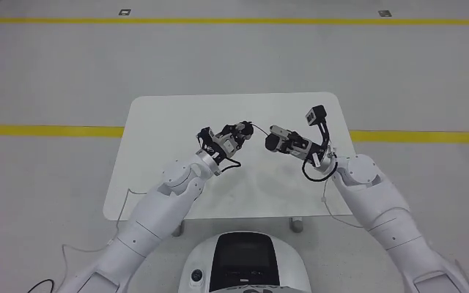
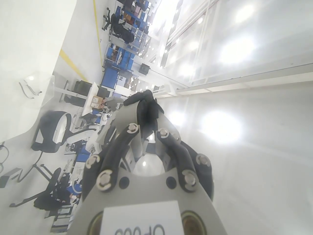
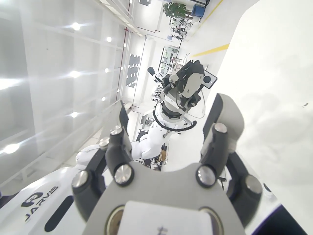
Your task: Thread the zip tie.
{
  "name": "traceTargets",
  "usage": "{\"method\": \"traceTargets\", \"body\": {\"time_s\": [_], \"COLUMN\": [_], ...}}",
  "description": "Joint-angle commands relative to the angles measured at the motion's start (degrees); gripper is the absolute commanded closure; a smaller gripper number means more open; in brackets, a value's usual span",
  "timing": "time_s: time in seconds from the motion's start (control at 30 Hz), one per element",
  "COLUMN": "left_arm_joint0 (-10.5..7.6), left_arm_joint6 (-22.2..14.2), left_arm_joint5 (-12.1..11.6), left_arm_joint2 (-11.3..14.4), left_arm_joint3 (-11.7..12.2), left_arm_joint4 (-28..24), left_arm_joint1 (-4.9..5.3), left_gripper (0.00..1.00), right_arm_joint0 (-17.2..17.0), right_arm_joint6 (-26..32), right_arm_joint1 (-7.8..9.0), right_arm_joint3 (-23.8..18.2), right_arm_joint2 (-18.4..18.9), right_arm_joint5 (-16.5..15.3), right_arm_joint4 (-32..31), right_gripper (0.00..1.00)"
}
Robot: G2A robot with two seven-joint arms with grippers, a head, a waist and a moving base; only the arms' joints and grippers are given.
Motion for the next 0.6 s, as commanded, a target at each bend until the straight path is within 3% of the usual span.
{"method": "traceTargets", "body": {"time_s": [0.0,0.3,0.57], "left_arm_joint0": [0.0,0.0,0.0], "left_arm_joint6": [0.0,0.0,0.0], "left_arm_joint5": [0.0,0.0,0.0], "left_arm_joint2": [0.0,0.0,0.0], "left_arm_joint3": [0.0,0.0,0.0], "left_arm_joint4": [0.0,0.0,0.0], "left_arm_joint1": [0.0,0.0,0.0], "left_gripper": [1.0,1.0,1.0], "right_arm_joint0": [0.09,-1.15,-3.66], "right_arm_joint6": [0.14,0.42,1.03], "right_arm_joint1": [-0.34,-1.67,-2.42], "right_arm_joint3": [0.35,-0.09,-2.32], "right_arm_joint2": [0.18,2.36,5.33], "right_arm_joint5": [0.0,0.0,0.0], "right_arm_joint4": [-0.34,-3.32,-5.78], "right_gripper": [0.69,0.79,0.82]}}
